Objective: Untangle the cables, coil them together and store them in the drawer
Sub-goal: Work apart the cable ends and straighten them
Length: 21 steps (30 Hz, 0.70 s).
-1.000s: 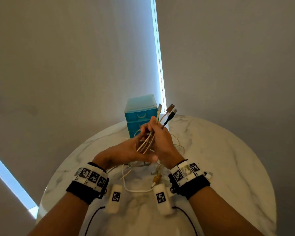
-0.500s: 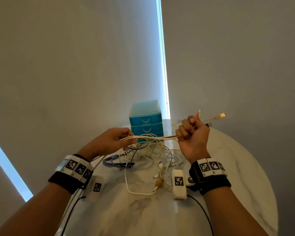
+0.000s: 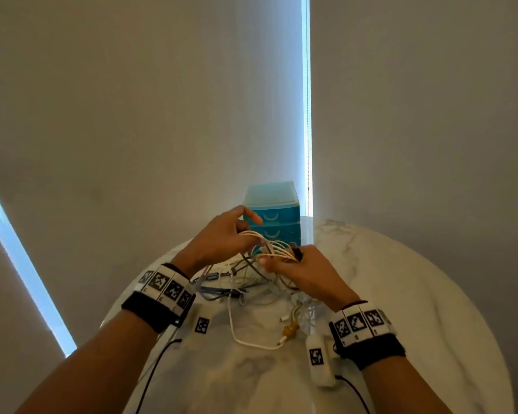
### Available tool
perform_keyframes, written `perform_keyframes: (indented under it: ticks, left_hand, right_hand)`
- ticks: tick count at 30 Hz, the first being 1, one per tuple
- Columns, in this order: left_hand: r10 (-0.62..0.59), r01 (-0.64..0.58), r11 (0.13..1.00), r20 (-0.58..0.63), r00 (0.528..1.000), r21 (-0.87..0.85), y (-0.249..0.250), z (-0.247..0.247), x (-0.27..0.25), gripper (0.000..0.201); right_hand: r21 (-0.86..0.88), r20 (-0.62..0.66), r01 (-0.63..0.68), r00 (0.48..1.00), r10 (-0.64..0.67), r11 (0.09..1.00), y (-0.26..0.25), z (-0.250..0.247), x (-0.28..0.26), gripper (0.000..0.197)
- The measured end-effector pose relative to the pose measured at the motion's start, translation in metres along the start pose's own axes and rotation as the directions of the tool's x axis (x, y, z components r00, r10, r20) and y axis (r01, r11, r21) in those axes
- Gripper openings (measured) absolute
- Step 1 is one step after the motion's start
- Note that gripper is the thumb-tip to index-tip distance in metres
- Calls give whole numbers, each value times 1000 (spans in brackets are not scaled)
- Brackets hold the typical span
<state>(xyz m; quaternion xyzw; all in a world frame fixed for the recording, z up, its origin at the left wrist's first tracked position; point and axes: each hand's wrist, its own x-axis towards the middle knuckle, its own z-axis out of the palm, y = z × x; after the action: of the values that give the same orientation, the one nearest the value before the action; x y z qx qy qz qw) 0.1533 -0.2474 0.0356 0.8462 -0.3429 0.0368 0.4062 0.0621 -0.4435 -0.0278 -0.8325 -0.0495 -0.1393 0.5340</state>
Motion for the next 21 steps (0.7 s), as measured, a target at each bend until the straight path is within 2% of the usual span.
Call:
perform_keyframes:
  ticks: [3, 6, 8, 10, 12, 14, 15, 17, 19, 21]
  left_hand:
    - [-25, 23, 998, -24, 999, -66, -8, -4, -6, 23]
    - [-10, 12, 992, 18, 1000, -122, -14, 2, -11, 11]
    - [-10, 16, 993, 47, 999, -117, -17, 8, -10, 4]
    - [-22, 33, 993, 98, 995, -112, -21, 11, -9, 7]
    - [-32, 48, 995, 179, 983, -85, -26, 11, -10, 9]
    - [-41, 59, 996, 251, 967, -62, -36, 9, -13, 12]
    - [-46, 63, 996, 264, 963, -56, -41, 8, -15, 13]
    - [-50, 66, 995, 210, 976, -69, -49, 4, -16, 12]
    - [-79, 85, 994, 81, 994, -74, -52, -2, -16, 13]
    - [-99, 95, 991, -31, 995, -98, -49, -8, -15, 17]
  right_hand:
    - [137, -121, 73, 991, -57, 988, -2, -11, 2, 28]
    - [299, -239, 180, 965, -109, 937, -12, -13, 1, 32]
    - [420, -283, 226, 953, -109, 879, -21, -9, -2, 23]
    - [554, -331, 272, 939, -92, 787, -27, -10, -2, 15]
    - [703, -402, 338, 915, -42, 625, -25, -18, 3, 12]
    - [799, -450, 375, 891, 54, 470, -15, -31, 10, 8]
    - [819, -462, 372, 879, 120, 436, -9, -37, 12, 10]
    - [829, -462, 296, 841, 283, 474, 1, -45, 13, 19]
    - [752, -473, 127, 787, 395, 647, 14, -46, 14, 24]
    - [596, -546, -2, 732, 407, 803, 24, -42, 15, 32]
